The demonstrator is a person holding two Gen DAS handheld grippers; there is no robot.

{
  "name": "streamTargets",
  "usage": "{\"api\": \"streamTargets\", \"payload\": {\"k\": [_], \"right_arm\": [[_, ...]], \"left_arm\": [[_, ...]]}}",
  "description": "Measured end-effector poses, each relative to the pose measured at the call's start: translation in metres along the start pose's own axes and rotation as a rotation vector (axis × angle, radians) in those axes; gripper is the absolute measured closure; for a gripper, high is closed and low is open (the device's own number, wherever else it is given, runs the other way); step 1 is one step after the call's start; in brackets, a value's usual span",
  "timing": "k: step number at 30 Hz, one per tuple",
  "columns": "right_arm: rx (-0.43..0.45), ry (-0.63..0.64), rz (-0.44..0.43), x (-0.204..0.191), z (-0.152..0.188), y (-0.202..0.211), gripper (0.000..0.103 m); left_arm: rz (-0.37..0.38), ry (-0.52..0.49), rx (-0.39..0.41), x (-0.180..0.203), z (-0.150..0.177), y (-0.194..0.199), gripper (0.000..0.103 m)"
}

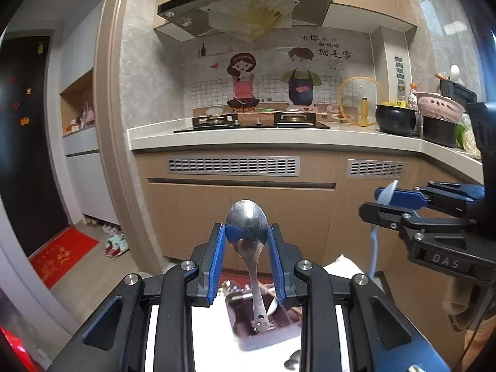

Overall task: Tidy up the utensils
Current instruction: 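Carry both spoons over the caddy and open both grippers to drop them in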

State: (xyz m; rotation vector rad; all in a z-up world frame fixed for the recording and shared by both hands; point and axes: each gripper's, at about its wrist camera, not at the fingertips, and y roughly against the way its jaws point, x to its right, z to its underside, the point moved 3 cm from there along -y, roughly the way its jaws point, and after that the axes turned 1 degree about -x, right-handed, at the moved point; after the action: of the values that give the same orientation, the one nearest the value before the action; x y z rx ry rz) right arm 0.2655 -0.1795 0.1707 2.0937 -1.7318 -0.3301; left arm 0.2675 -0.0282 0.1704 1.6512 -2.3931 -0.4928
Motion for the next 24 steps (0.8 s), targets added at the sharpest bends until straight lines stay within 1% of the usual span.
{"api": "streamTargets", "payload": {"k": [2,3,6,8,10,13,16,18,19,20,22,24], "right_arm": [[0.007,-0.023,-0.001,0.007,-0.003,-0.014,0.068],[0.007,-0.033,-0.001,0.011,-0.002,-0.020,0.068],[-0.021,-0.064,-0.004,0.019,0.006,-0.053,0.068],[-0.048,-0.065,-0.007,0.019,0.016,-0.073,0.068],[-0.089,-0.056,-0.006,0.016,0.028,-0.097,0.068],[-0.183,-0.064,-0.034,0.013,0.055,-0.135,0.068],[-0.280,-0.090,-0.065,0.012,0.081,-0.165,0.066],[-0.309,-0.096,-0.061,0.015,0.095,-0.175,0.065],[-0.314,-0.093,-0.050,0.016,0.100,-0.177,0.062],[-0.314,-0.089,-0.037,0.018,0.104,-0.177,0.061],[-0.310,-0.085,-0.022,0.020,0.111,-0.173,0.058],[-0.296,-0.082,0.003,0.024,0.118,-0.163,0.058]], "left_arm": [[0.012,0.013,-0.014,0.001,0.001,-0.014,0.078],[0.018,0.016,-0.029,0.002,0.004,-0.027,0.078],[0.015,0.014,-0.065,0.003,0.017,-0.055,0.078],[0.027,0.029,-0.103,0.002,0.028,-0.075,0.078],[0.040,0.052,-0.152,-0.002,0.042,-0.098,0.078],[0.069,0.080,-0.237,-0.005,0.068,-0.131,0.077],[0.104,0.134,-0.317,-0.014,0.092,-0.153,0.070],[0.114,0.171,-0.343,-0.021,0.104,-0.158,0.065],[0.117,0.179,-0.345,-0.022,0.107,-0.158,0.063],[0.121,0.193,-0.338,-0.025,0.110,-0.154,0.057],[0.116,0.200,-0.323,-0.028,0.116,-0.144,0.053],[0.091,0.188,-0.308,-0.027,0.123,-0.129,0.049]]}}
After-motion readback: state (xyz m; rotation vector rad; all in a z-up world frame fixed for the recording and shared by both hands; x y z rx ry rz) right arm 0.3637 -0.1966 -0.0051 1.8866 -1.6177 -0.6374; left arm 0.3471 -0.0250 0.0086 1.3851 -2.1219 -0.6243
